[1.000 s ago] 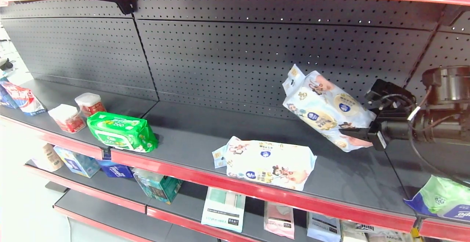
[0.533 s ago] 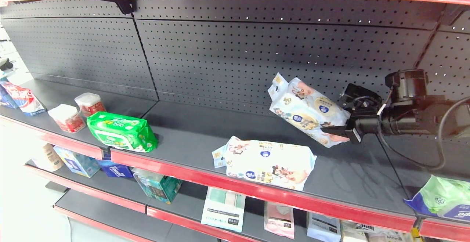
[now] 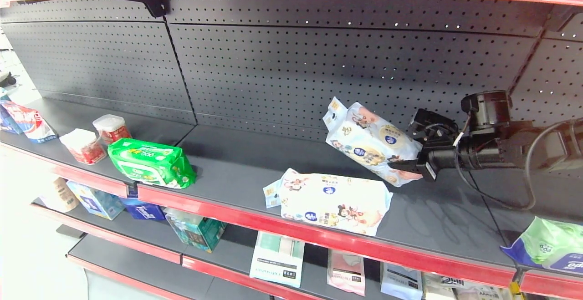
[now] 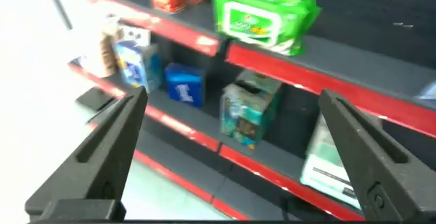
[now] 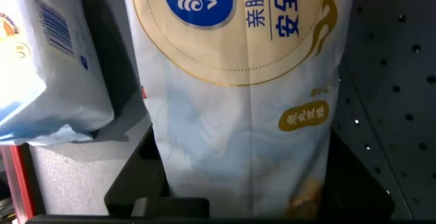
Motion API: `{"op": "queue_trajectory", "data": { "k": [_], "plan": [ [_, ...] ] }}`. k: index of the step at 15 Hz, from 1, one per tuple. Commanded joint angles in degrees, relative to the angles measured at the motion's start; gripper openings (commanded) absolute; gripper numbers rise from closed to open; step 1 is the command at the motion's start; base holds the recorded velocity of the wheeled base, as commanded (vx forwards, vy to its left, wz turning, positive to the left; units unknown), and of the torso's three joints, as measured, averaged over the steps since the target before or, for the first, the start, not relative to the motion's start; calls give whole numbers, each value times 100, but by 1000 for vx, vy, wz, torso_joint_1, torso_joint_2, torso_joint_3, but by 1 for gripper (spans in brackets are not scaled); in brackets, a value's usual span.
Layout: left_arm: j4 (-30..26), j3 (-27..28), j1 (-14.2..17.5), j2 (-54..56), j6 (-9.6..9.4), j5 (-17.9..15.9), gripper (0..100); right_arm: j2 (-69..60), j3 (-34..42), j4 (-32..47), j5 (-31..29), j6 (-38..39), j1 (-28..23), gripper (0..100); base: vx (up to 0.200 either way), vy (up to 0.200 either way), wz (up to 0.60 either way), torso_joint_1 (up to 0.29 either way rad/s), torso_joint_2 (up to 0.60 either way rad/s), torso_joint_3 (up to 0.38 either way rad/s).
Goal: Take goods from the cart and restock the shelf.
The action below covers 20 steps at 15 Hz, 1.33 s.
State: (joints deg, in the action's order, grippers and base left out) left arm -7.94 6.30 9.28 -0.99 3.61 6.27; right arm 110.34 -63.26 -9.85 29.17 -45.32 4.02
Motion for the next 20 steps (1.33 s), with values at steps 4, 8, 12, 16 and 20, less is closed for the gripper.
{"op": "queue_trajectory", "data": {
  "k": [4, 8, 12, 16, 20],
  "plan": [
    [117, -191, 92, 99, -537, -1075, 100, -12, 59, 1, -8, 6, 2, 0, 0, 0, 0, 0, 0, 0],
    [161, -200, 118, 99, -97, 375, 100, -3, 138, 1, 1, -3, 2, 0, 0, 0, 0, 0, 0, 0],
    [794, -402, 109, 99, -387, -82, 100, 5, 156, 1, 10, -3, 11, 0, 0, 0, 0, 0, 0, 0],
    [1022, -621, 92, 99, -343, -433, 100, 5, 147, 1, 10, -11, 20, 0, 0, 0, 0, 0, 0, 0],
    [961, -630, 92, 99, -167, -310, 100, -30, 147, 1, 18, -38, 11, 0, 0, 0, 0, 0, 0, 0]
  ]
}}
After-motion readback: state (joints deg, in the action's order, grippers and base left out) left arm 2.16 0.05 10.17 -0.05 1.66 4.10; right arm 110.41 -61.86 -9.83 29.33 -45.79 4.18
